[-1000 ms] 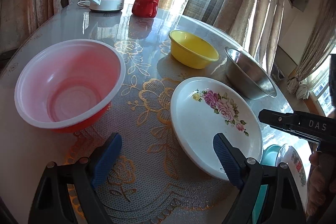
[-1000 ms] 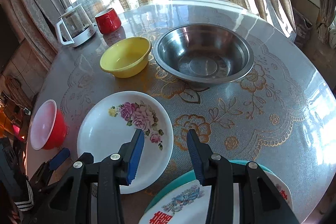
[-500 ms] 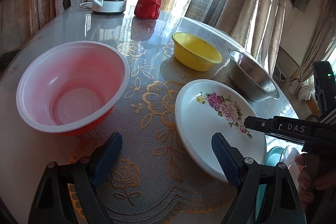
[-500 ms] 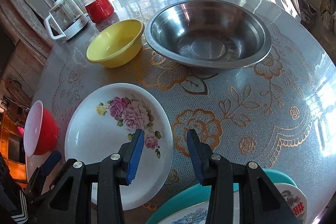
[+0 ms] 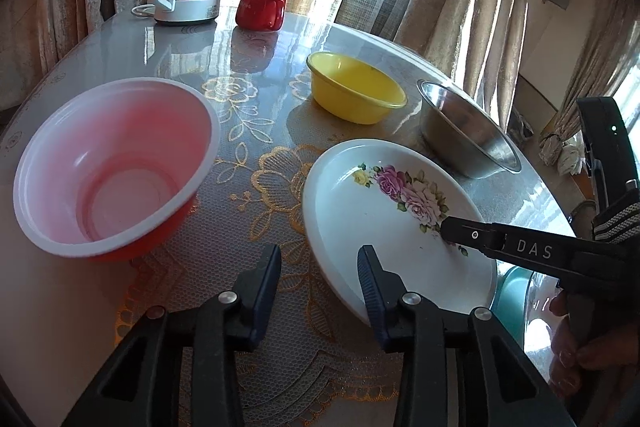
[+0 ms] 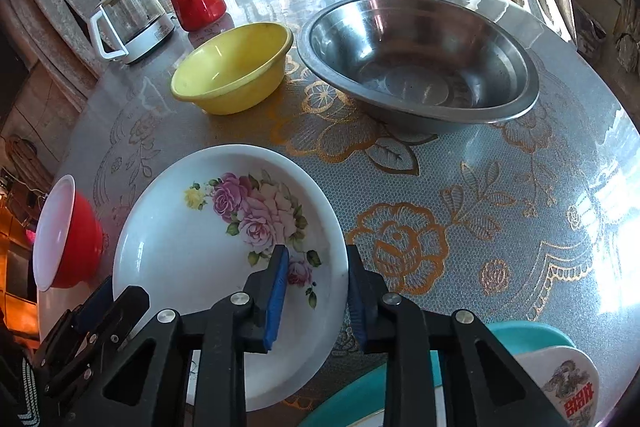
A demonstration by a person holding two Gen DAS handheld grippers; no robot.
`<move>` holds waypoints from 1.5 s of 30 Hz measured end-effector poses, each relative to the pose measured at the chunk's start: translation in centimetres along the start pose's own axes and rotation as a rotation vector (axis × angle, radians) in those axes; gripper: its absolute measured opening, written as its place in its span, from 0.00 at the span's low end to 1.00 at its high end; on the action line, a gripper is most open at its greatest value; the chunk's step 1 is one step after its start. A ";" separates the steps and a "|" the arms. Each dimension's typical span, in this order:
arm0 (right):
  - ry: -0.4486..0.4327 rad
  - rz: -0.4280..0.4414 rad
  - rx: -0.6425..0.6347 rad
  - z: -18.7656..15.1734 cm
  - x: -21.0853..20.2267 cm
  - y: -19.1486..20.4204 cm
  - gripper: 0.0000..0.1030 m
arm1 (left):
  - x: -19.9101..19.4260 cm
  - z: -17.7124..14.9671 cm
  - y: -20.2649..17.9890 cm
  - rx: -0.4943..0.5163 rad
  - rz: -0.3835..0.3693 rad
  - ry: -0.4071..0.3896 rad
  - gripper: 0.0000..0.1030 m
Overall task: Organize plates and bowls
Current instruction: 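Close the right tool on the floral plate rim, then lift the floral plate with the right tool toward the plate stack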
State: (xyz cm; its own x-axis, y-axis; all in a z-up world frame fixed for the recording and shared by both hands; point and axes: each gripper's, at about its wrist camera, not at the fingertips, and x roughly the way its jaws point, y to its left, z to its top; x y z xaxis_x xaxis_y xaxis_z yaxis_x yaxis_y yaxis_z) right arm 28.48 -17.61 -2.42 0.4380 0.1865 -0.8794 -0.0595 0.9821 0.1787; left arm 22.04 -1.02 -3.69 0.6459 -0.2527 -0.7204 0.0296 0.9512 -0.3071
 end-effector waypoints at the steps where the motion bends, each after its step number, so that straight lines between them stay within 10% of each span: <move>1: -0.002 -0.001 -0.003 -0.1 0.0 0.1 0.27 | 0.0 0.0 -0.1 0.005 0.000 0.002 0.38; 45: -0.073 0.115 0.050 -3.1 -2.8 -0.3 0.22 | -0.5 -0.2 -0.4 0.047 0.022 -0.013 0.34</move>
State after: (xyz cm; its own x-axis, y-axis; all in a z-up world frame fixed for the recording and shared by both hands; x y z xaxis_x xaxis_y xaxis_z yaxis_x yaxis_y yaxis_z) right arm 24.49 -18.39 -1.42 0.4949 0.2937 -0.8178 -0.0693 0.9515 0.2998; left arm 21.59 -1.28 -3.35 0.6564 -0.2299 -0.7185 0.0507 0.9637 -0.2620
